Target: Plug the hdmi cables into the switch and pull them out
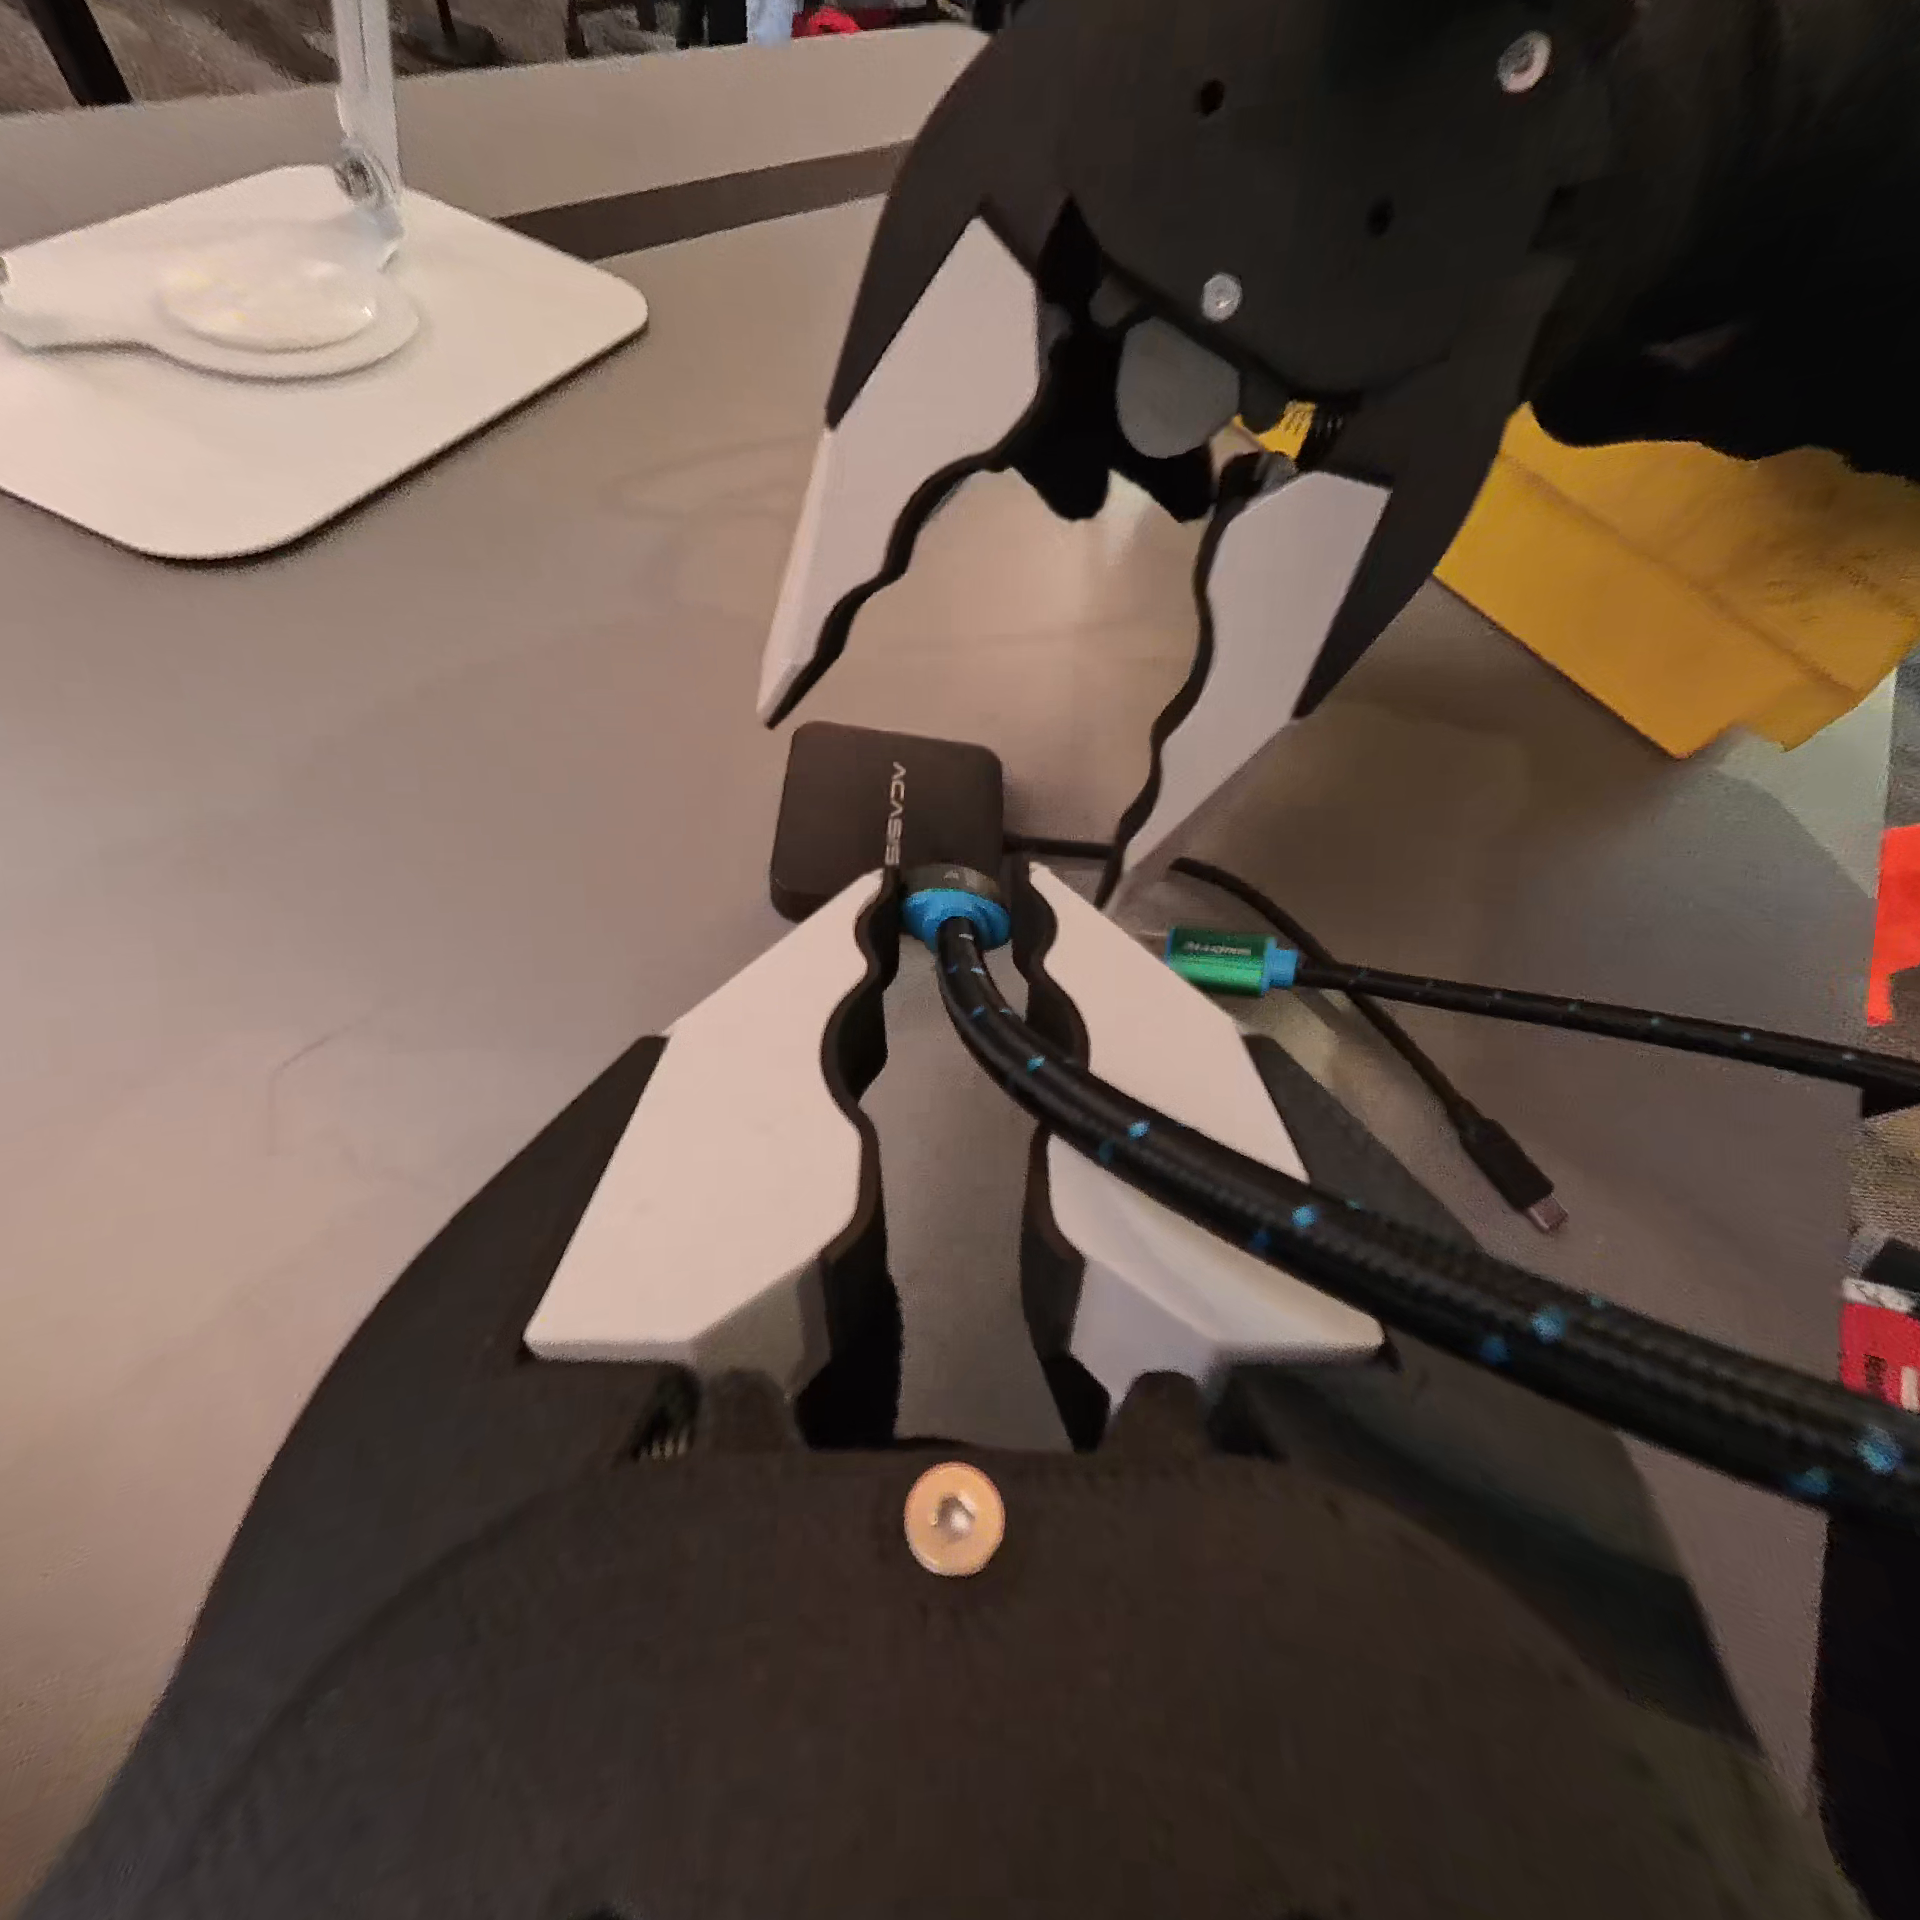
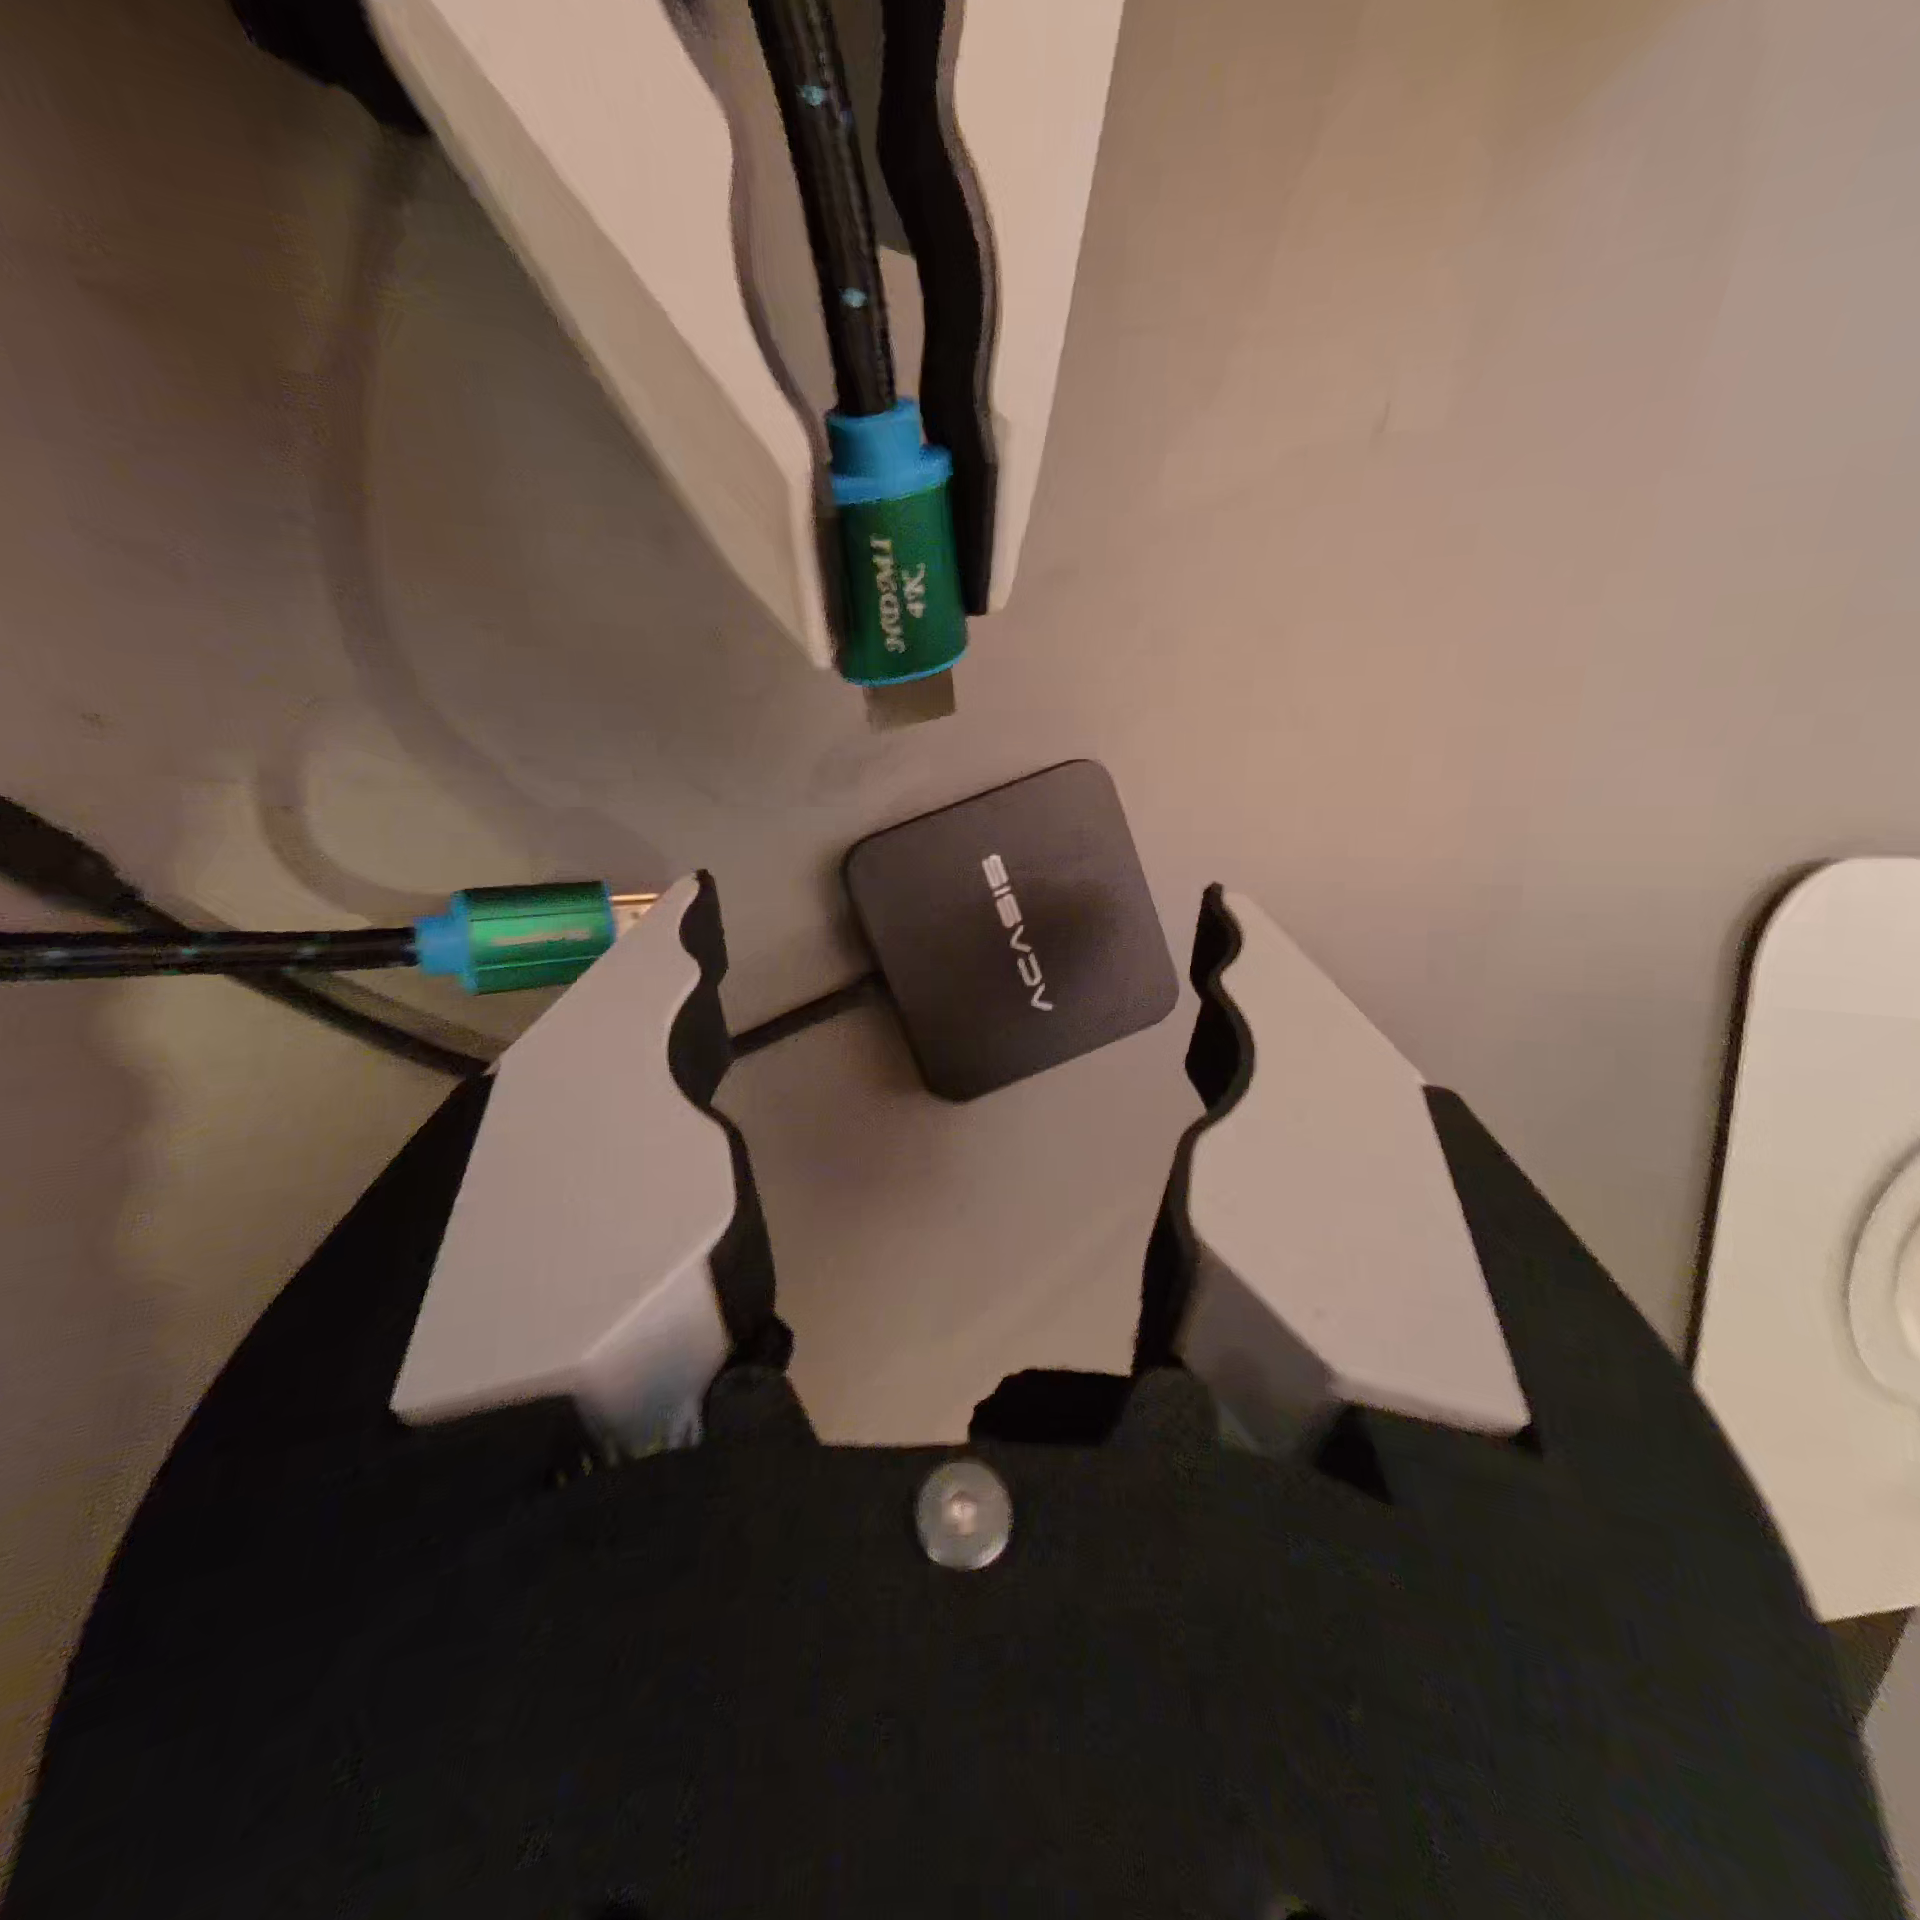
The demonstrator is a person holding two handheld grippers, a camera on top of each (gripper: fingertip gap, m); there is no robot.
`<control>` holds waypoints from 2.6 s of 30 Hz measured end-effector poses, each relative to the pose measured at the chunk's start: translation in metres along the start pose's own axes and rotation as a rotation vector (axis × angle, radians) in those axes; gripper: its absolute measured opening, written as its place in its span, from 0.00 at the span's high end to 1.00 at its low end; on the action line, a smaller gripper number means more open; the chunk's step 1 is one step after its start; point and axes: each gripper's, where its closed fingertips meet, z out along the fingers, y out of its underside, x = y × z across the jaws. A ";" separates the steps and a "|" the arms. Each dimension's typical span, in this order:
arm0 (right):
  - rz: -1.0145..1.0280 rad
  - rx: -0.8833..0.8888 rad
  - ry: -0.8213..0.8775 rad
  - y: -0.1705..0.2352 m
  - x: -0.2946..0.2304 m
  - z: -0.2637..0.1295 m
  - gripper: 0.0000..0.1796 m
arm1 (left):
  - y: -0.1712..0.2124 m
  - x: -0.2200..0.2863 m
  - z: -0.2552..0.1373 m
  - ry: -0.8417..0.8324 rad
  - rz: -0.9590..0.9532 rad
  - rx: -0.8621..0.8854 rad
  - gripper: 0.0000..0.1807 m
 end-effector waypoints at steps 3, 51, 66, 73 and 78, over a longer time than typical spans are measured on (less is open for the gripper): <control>-0.085 -0.127 -0.048 0.017 0.003 0.018 0.52 | 0.008 -0.004 0.002 0.000 -0.021 -0.017 0.90; 0.132 0.234 0.112 0.002 0.027 -0.105 0.64 | -0.022 -0.015 0.058 -0.255 0.824 -0.204 0.94; -0.049 -0.016 0.282 0.008 -0.001 -0.054 0.81 | -0.067 0.047 0.045 -0.098 0.818 -0.141 0.94; 0.021 0.053 0.235 0.002 -0.014 -0.067 0.85 | -0.075 0.062 0.036 -0.049 0.771 -0.123 0.94; 0.042 0.104 0.219 -0.007 -0.025 -0.072 0.85 | -0.075 0.073 0.027 -0.010 0.759 -0.130 0.94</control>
